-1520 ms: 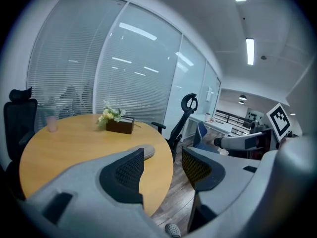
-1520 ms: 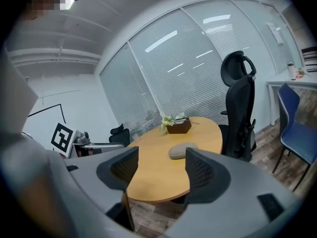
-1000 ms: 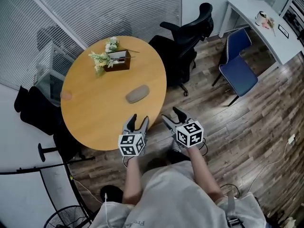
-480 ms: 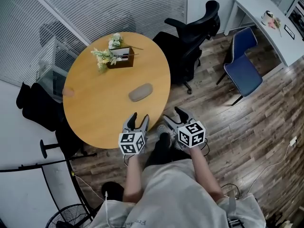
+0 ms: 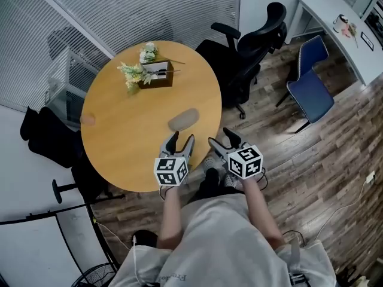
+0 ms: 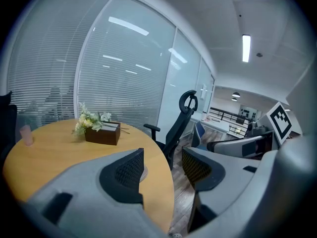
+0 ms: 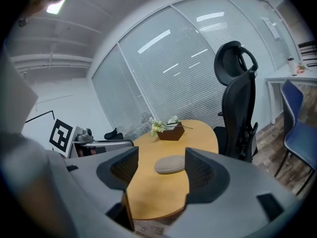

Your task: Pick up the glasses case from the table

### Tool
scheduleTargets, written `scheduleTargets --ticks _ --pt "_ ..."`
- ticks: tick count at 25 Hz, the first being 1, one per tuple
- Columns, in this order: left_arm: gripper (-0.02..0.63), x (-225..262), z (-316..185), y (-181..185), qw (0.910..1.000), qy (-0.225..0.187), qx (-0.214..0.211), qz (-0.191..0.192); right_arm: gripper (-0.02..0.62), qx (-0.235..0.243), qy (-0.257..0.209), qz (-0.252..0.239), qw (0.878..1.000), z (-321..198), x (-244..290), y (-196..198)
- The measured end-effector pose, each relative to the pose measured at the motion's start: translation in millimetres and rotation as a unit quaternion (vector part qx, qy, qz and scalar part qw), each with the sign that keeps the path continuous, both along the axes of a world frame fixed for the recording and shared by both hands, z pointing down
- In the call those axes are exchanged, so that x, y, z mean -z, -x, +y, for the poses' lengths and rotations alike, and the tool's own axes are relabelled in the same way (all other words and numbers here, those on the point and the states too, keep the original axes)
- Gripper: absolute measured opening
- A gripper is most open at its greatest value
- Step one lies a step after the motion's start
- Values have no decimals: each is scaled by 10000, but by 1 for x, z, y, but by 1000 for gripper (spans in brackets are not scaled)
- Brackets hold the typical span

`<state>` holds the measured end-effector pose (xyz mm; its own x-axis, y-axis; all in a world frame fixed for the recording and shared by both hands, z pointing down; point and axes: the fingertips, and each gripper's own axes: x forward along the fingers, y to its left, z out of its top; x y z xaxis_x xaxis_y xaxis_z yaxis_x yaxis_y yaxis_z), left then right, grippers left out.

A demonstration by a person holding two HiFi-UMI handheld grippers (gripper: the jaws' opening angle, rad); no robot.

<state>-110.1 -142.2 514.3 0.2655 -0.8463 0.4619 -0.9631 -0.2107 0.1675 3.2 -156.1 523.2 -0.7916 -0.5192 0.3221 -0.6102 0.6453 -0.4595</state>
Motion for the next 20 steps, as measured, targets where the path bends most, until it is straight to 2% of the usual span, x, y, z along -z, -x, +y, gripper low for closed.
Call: scheduleTargets --ticks 6,11,15,20 --pt "227 -3 -26 23 9998 -23 -41 187 278 61 -22 99 9999 -22 -2 25" --pt "227 -19 -49 38 9994 47 -259 212 278 27 36 196 9998 -42 -13 42" --pt "228 -34 -62 46 9980 81 -595 198 278 17 60 267 9996 -56 -23 55" --pt "228 -58 -73 58 9922 135 -1227 -157 278 -20 117 309 9995 -70 -36 68"
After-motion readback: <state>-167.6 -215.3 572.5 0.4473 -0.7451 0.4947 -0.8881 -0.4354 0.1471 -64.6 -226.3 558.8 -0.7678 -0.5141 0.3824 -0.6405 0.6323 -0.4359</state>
